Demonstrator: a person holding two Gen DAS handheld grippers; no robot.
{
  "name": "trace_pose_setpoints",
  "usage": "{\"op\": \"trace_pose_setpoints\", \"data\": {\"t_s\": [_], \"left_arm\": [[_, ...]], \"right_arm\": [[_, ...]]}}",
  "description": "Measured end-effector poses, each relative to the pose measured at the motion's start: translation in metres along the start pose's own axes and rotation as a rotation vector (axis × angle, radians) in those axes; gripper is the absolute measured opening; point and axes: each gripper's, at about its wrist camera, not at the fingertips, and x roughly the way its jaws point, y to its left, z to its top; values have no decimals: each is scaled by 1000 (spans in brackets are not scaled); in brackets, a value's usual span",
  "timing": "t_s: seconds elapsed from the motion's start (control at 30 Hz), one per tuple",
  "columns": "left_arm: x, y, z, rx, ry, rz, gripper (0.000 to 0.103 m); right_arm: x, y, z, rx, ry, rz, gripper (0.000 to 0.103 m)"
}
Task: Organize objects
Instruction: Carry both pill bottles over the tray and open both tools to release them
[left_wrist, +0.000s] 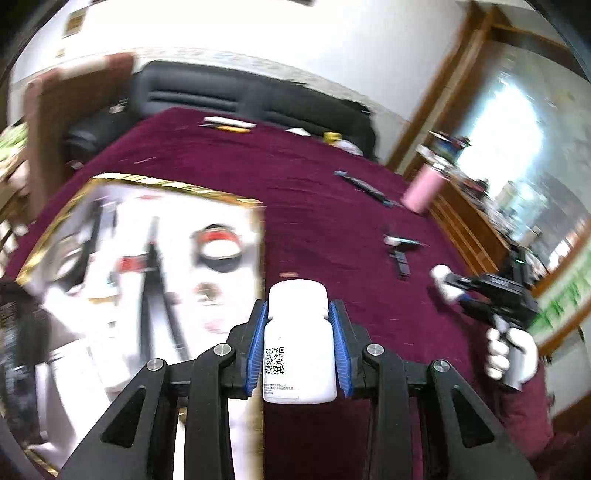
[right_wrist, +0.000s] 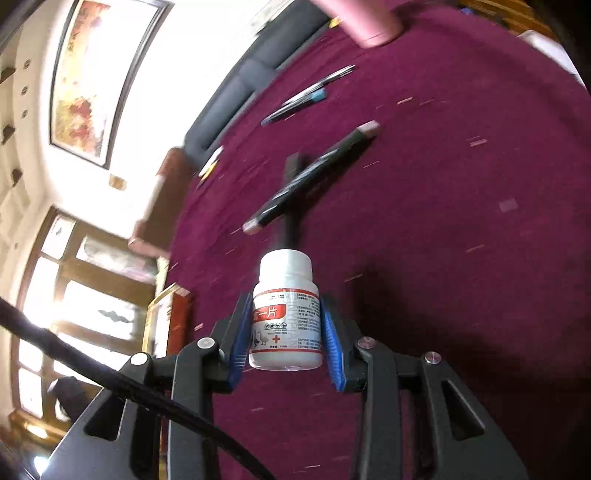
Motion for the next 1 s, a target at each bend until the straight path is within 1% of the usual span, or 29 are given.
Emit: {"op": "trace_pose_setpoints", "data": {"t_s": [0.1,0.23,0.47,0.53,0.57,0.63,0.77,0.83,0.93,1.0], "left_arm": [[-1,24,-5,-47,-12,53,29],[0,47,-16,-68,-16,103,29],[-14,63,-37,-80,0,98,29],[-20,63,-45,-85,17,89,29],[-23,64,-49,-83,25,88,29],[-27,65,-57,-85,41,89,29],[-26,65,-67,-95,61,75,29],[-21,66,-70,-97,76,82,29],[-15,68,-72,-95,85,98,29],[-12,66,-72,-81,85,108,29]], "right_arm": [[21,36,-8,-46,56,45,33],[56,84,-23,-116,140,87,34],[116,149,-67,-213,305,144,34],[137,167,-82,-247,359,152,34],[145,176,-96,-261,380,154,34],[161,189,-111,-284,418,161,34],[187,210,-132,-339,481,144,34],[196,217,-141,-371,505,112,34],[197,224,-150,-410,507,76,34],[194,223,-148,-446,490,28,34]]}}
